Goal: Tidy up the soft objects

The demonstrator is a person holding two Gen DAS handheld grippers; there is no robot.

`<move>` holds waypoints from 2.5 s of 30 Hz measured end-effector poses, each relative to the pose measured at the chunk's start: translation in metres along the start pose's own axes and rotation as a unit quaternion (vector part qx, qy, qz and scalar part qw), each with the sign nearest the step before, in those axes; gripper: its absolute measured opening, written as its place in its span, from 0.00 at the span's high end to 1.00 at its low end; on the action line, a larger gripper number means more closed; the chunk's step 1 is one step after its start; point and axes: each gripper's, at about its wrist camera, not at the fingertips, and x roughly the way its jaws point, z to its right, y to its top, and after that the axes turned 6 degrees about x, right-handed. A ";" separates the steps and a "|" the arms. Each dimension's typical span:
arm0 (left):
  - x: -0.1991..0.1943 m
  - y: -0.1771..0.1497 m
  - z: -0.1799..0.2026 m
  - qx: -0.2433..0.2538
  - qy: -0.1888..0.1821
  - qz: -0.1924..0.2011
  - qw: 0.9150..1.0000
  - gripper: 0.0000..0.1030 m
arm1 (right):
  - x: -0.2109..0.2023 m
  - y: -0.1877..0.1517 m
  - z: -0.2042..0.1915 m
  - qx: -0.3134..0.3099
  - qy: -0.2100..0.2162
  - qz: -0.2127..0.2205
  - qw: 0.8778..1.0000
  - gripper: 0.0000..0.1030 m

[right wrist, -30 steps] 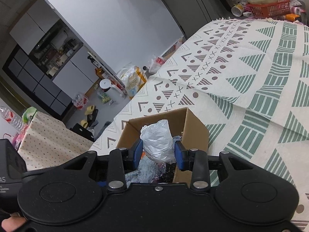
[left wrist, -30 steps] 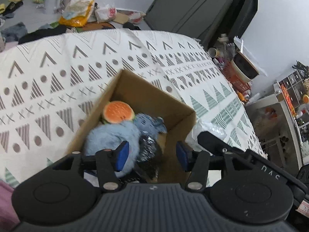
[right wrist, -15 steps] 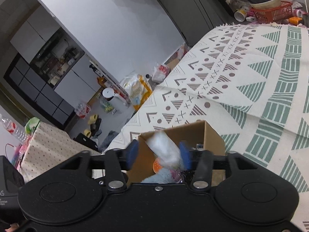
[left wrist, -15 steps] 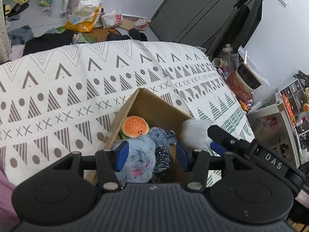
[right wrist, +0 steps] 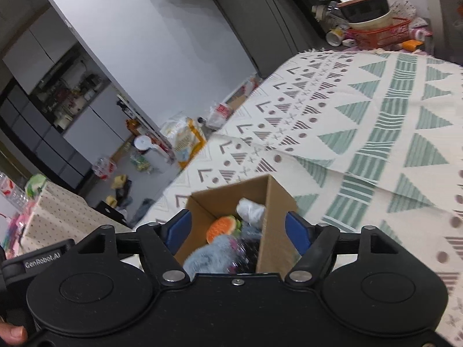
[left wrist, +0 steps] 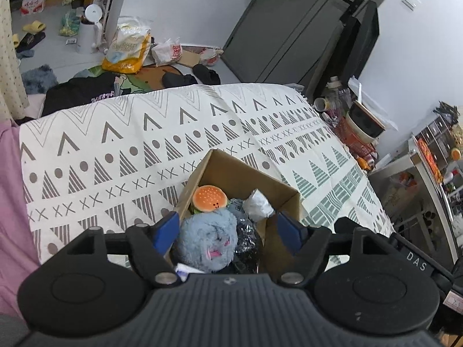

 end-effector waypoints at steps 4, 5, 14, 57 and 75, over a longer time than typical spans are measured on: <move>-0.012 -0.003 0.007 0.016 0.001 0.000 1.000 0.23 | -0.023 -0.004 -0.007 -0.004 -0.025 -0.002 1.000 0.23; -0.015 -0.004 0.009 0.018 0.001 0.000 1.000 0.23 | -0.030 -0.005 -0.009 -0.004 -0.033 0.001 0.999 0.20; -0.048 -0.012 0.025 0.043 -0.007 0.009 0.999 0.22 | -0.074 -0.014 -0.014 0.009 -0.091 0.002 0.996 0.11; -0.153 -0.082 0.062 0.189 0.063 0.019 0.980 0.16 | -0.193 -0.084 -0.028 -0.019 -0.124 0.058 0.990 0.00; -0.171 -0.093 0.064 0.206 0.082 0.022 0.975 0.16 | -0.198 -0.093 -0.033 -0.032 -0.115 0.051 0.992 0.00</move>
